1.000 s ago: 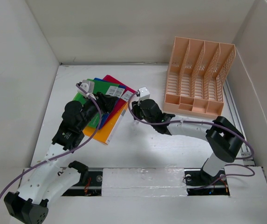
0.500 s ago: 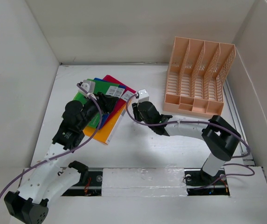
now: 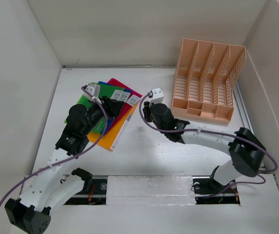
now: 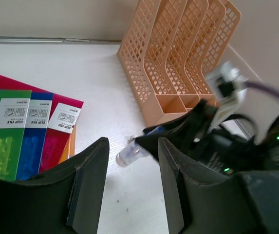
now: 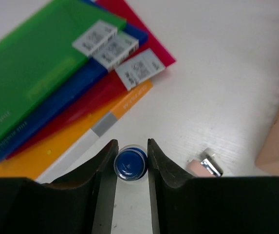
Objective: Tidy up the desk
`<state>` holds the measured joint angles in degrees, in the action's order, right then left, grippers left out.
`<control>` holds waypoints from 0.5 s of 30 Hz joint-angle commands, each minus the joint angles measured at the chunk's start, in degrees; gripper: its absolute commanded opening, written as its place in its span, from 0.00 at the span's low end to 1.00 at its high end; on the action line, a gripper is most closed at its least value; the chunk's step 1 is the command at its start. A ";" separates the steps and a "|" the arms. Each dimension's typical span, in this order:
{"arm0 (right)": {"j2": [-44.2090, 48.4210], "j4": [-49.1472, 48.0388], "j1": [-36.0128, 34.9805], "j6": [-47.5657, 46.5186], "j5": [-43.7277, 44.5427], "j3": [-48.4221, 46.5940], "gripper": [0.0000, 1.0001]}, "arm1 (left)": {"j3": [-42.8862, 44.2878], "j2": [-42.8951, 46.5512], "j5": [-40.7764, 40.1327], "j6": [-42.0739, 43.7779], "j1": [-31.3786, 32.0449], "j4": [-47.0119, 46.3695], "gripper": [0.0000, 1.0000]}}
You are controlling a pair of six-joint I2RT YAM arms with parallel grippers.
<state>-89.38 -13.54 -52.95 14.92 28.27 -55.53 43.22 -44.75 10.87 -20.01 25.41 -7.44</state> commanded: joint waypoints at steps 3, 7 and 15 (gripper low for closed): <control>9.22 -1.85 2.75 -1.12 8.46 -0.99 0.04 | 2.13 1.60 1.87 -0.38 -0.01 -3.10 0.40; 14.57 0.35 8.90 1.86 6.98 -0.20 0.03 | 2.74 0.11 0.81 -0.20 -0.01 -2.14 0.40; 15.55 6.77 19.81 5.21 7.84 -1.17 0.02 | 2.92 -0.86 1.34 -0.47 -0.01 -2.31 0.40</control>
<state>-74.15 -10.20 -34.28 17.89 34.11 -55.40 43.24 -44.93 11.49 -20.03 25.41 -7.49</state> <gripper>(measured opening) 0.328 0.403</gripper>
